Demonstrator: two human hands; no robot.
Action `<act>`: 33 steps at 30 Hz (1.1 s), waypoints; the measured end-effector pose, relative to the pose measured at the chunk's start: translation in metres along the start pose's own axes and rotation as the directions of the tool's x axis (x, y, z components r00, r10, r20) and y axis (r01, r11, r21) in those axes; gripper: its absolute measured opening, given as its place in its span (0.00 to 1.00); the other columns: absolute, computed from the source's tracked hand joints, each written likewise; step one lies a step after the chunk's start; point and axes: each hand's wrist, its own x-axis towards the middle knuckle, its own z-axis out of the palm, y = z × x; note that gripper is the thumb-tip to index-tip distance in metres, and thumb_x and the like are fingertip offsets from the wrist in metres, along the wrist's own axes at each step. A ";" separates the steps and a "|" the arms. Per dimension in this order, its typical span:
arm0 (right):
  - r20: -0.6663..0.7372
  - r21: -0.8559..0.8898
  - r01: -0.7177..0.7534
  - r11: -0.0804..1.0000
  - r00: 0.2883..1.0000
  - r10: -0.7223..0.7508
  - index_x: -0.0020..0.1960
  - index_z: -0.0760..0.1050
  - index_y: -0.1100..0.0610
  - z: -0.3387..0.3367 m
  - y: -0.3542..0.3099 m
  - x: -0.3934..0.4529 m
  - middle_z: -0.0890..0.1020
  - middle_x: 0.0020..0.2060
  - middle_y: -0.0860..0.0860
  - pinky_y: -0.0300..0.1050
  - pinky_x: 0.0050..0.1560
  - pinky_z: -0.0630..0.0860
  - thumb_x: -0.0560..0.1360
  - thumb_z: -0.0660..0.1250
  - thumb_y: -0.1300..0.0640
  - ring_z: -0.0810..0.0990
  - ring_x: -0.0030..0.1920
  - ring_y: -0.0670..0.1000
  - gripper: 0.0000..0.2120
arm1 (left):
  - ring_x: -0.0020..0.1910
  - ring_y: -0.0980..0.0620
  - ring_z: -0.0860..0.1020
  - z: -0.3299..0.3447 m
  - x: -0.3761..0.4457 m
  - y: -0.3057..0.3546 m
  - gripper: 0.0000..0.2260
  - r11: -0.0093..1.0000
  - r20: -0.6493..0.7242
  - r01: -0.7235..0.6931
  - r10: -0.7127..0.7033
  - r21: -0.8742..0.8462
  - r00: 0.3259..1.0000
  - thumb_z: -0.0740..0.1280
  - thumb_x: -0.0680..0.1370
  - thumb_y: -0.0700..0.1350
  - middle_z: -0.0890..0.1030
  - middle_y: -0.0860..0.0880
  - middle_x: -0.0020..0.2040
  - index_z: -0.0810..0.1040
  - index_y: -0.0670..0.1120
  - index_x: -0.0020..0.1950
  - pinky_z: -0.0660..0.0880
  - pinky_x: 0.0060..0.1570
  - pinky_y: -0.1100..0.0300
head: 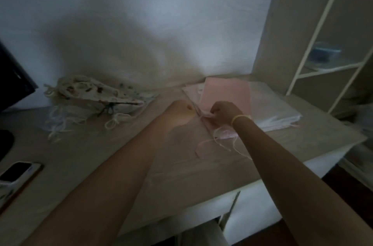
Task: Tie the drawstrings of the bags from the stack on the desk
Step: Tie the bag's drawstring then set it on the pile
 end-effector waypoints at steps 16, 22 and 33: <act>-0.463 0.150 0.538 0.829 0.779 -0.422 0.46 0.84 0.59 0.027 -0.072 -0.028 0.84 0.42 0.59 0.52 0.49 0.77 0.67 0.71 0.63 0.81 0.44 0.60 0.08 | 0.28 0.50 0.79 -0.009 -0.029 -0.042 0.11 0.531 0.169 0.330 -0.329 -0.780 0.929 0.59 0.79 0.48 0.81 0.47 0.30 0.77 0.44 0.45 0.77 0.36 0.60; -0.382 0.089 0.123 0.988 0.921 -0.080 0.70 0.64 0.59 0.032 -0.071 -0.026 0.69 0.63 0.61 0.53 0.63 0.67 0.71 0.70 0.56 0.69 0.63 0.62 0.30 | 0.21 0.55 0.63 -0.035 -0.045 -0.074 0.14 0.270 0.126 0.255 -0.416 -0.929 0.901 0.59 0.82 0.46 0.64 0.51 0.24 0.66 0.48 0.36 0.66 0.26 0.62; 0.349 0.872 -0.325 0.366 0.937 -0.001 0.31 0.67 0.55 0.010 -0.059 -0.042 0.61 0.21 0.48 0.34 0.22 0.54 0.76 0.62 0.50 0.57 0.19 0.47 0.17 | 0.16 0.56 0.56 -0.042 -0.062 -0.089 0.18 0.009 0.248 0.250 -0.080 -0.968 0.965 0.63 0.72 0.54 0.57 0.53 0.20 0.65 0.49 0.25 0.50 0.23 0.68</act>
